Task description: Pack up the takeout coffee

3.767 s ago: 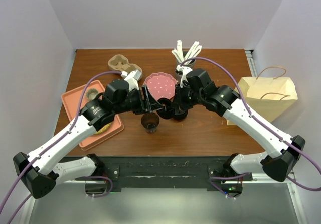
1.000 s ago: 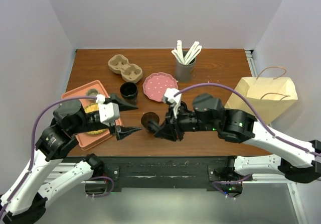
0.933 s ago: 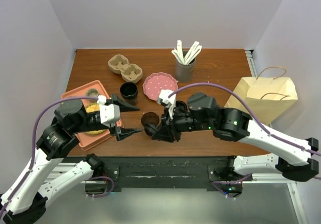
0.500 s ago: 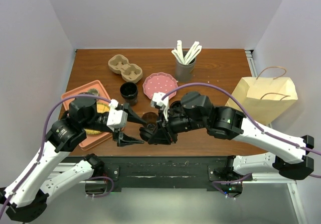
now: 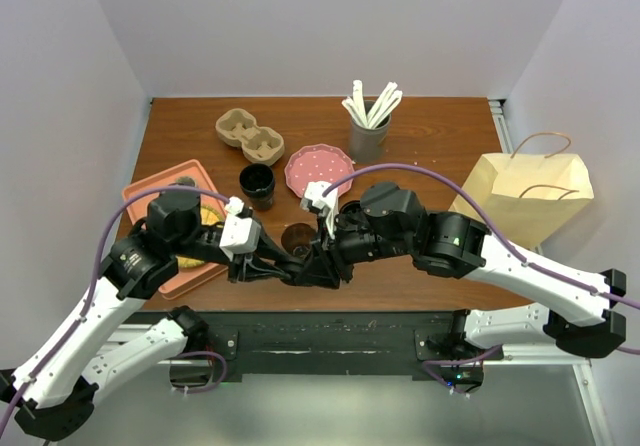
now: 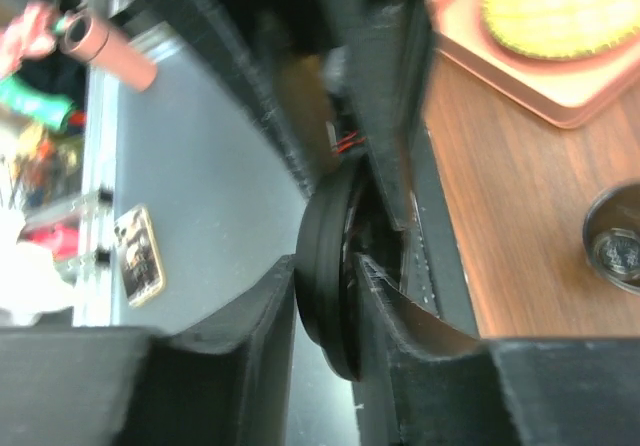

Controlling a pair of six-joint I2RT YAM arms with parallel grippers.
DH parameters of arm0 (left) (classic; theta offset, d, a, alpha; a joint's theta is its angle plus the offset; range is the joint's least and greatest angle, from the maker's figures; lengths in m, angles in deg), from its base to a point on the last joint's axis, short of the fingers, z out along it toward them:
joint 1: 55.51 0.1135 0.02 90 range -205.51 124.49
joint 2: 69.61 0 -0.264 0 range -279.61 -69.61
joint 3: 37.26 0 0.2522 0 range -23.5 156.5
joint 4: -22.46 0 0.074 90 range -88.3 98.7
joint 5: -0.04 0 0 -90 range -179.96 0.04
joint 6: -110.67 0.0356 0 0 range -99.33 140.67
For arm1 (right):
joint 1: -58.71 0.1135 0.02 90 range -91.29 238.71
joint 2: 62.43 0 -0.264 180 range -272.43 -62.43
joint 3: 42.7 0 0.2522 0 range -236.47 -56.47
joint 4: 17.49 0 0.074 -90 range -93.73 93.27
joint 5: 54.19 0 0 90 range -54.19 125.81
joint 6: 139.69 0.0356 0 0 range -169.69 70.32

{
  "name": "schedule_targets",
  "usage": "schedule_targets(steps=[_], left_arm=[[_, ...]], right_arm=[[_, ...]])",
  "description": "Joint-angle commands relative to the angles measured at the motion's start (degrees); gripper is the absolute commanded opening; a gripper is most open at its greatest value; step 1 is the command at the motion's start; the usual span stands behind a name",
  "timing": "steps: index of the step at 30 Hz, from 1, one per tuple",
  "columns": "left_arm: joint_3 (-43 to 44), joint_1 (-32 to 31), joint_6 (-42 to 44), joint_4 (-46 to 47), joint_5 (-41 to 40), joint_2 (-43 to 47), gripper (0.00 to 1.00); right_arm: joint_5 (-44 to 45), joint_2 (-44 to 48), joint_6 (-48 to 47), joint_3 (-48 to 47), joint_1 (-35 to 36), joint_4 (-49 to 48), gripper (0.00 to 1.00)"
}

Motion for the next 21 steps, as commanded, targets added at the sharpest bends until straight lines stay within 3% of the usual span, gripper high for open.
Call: schedule_targets(steps=[1,2,3,6,9,14,21], left_arm=[[-1.19,0.36,-7.17,6.73,-5.48,1.07,0.15],[-1.89,0.36,-9.10,7.35,-8.36,1.34,0.12],[-2.33,0.36,-12.69,7.97,-9.44,1.69,0.12],[-3.47,0.36,-20.24,10.51,-12.95,2.04,0.08],[-4.79,0.36,-28.68,13.67,-17.35,1.61,0.05],[-8.57,0.36,-42.06,17.55,-24.81,-0.32,0.00],[-8.93,0.62,-57.26,16.85,-28.35,-5.25,0.00]], right_arm=[[14.20,0.95,4.44,-2.62,-0.04,0.22,0.42],[17.45,1.39,5.41,-2.71,0.04,0.66,0.51],[22.70,2.52,8.12,-2.53,-0.04,1.10,0.55],[27.75,4.90,11.82,-1.48,-0.04,0.85,0.65],[33.36,5.61,15.77,-2.00,-0.04,1.10,0.66],[49.18,4.38,29.04,-5.25,-0.04,11.03,0.64],[50.96,-0.89,29.68,-9.12,-0.22,15.59,0.63]])
